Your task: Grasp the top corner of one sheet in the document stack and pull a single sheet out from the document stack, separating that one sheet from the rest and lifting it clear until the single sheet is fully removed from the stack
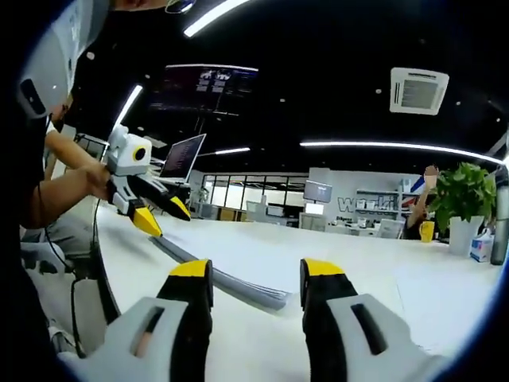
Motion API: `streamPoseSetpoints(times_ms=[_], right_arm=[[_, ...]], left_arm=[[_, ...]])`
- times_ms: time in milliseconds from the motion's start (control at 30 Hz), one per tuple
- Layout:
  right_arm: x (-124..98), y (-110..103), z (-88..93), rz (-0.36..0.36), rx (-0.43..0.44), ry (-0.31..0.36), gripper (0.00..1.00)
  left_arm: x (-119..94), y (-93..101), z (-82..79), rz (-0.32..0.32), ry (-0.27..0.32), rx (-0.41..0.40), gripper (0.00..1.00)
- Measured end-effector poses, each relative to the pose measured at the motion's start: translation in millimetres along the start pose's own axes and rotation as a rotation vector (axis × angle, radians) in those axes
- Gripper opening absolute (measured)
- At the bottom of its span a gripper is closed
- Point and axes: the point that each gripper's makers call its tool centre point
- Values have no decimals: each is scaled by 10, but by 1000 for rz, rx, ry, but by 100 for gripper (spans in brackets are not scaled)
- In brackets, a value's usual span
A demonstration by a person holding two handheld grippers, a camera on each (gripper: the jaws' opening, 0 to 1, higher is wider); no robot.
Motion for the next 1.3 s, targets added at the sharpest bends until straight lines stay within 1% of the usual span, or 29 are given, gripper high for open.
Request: streamPoseSetpoints(times_ms=[133, 200, 267, 400, 467, 633, 700, 800, 833, 867, 933, 1100, 1300], right_arm=[[3, 3, -18, -5, 29, 5, 42], [0, 1, -24, -7, 36, 10, 41], [1, 3, -29, -5, 39, 12, 41], [2, 6, -26, -1, 36, 10, 41], [1, 6, -31, 0, 33, 13, 40], [7, 19, -34, 9, 37, 14, 40], [9, 22, -33, 10, 37, 14, 40], [10, 20, -34, 9, 39, 13, 39], [10, 21, -36, 10, 37, 14, 38], [9, 23, -36, 11, 36, 15, 38], [12, 30, -34, 15, 37, 14, 38], [10, 39, -41, 17, 45, 17, 37], [9, 36, -28, 18, 32, 12, 37]], left_arm=[[74, -7, 16, 12, -7, 6, 42], [113, 11, 0, 27, 8, 9, 42], [156, 24, 3, 37, 12, 13, 39], [225, -5, 73, 31, -19, 26, 39], [238, -9, 108, 40, -31, 22, 38], [245, -10, 237, 48, -86, 53, 31], [245, -1, 288, 53, -104, 63, 31], [231, 0, 283, 62, -99, 68, 31], [225, 15, 283, 77, -97, 58, 32], [221, 48, 286, 103, -94, 44, 36], [213, 40, 283, 113, -87, 32, 37], [225, 13, 284, 116, -81, 33, 33], [217, -44, 274, 122, -75, -27, 27]])
Point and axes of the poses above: the point that each gripper's makers call its tool centre point, and the gripper's own axes: x roughly forward along the fingers, y roughly to its right, z roughly out of its underside, and after that the axes turned 2 degrees about y, right-handed
